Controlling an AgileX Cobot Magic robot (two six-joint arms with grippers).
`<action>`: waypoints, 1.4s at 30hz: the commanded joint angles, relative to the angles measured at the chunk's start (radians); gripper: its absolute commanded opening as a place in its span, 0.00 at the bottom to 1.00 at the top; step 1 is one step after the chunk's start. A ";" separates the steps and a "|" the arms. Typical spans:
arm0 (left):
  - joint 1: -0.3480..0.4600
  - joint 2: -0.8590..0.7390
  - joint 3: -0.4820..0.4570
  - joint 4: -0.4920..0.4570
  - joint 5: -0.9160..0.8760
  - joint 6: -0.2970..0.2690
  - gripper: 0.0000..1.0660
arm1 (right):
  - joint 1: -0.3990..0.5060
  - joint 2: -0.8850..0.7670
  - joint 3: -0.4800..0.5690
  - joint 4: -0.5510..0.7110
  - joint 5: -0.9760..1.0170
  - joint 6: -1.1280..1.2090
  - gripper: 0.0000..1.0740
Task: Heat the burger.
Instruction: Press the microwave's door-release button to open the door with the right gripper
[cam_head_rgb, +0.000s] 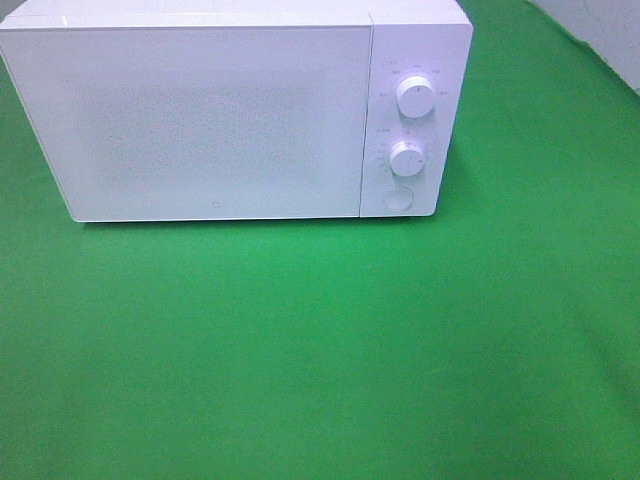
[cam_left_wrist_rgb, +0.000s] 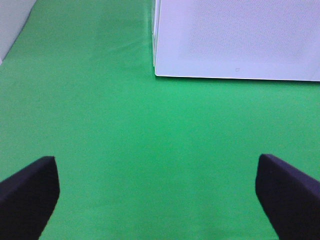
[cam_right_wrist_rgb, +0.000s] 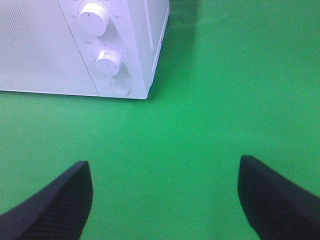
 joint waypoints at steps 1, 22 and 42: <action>0.003 -0.012 0.003 -0.003 -0.007 0.000 0.94 | -0.008 0.044 0.016 0.000 -0.105 0.011 0.71; 0.003 -0.012 0.003 -0.003 -0.007 0.000 0.94 | -0.004 0.480 0.162 0.032 -0.863 -0.001 0.71; 0.003 -0.012 0.003 -0.003 -0.007 0.000 0.94 | 0.320 0.791 0.170 0.529 -1.242 -0.342 0.71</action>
